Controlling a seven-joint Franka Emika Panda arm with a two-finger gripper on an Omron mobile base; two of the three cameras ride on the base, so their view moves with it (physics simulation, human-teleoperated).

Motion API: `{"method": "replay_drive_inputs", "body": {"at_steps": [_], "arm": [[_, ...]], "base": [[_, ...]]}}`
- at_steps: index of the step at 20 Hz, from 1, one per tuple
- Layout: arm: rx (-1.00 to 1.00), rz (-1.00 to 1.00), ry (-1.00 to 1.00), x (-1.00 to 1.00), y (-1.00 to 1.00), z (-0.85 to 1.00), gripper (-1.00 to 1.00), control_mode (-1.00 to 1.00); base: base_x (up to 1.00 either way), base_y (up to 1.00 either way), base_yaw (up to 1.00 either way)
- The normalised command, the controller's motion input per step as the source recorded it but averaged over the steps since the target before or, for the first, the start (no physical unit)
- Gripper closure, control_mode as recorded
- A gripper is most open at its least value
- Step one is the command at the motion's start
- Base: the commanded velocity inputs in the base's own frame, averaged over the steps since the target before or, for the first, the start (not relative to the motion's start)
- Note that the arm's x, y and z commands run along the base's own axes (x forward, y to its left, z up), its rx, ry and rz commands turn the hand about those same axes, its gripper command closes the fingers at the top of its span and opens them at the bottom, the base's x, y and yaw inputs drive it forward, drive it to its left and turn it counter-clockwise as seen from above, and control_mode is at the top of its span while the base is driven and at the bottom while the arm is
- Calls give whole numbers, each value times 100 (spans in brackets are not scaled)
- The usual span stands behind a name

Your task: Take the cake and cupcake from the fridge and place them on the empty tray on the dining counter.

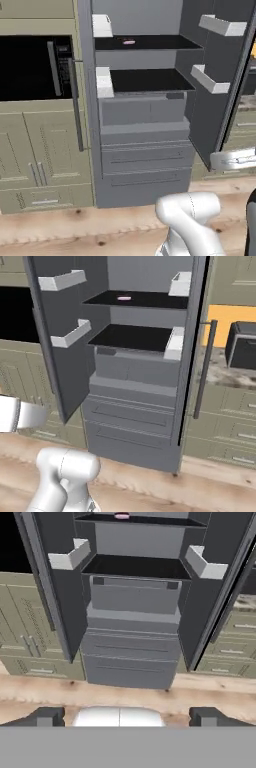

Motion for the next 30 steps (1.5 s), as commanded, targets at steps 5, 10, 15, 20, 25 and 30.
{"method": "replay_drive_inputs", "body": {"at_steps": [5, 10, 15, 20, 25, 30], "arm": [[0, 0, 0, 0, 0, 0, -100, 100], [0, 0, 0, 0, 0, 0, -100, 100], [0, 0, 0, 0, 0, 0, -100, 100], [0, 0, 0, 0, 0, 0, -100, 100], [0, 0, 0, 0, 0, 0, -100, 100], [0, 0, 0, 0, 0, 0, -100, 100]], "base": [[100, -18, -18], [100, 34, -7], [100, -1, 1], [90, -43, 21], [100, 27, 1], [100, 4, 5]]}}
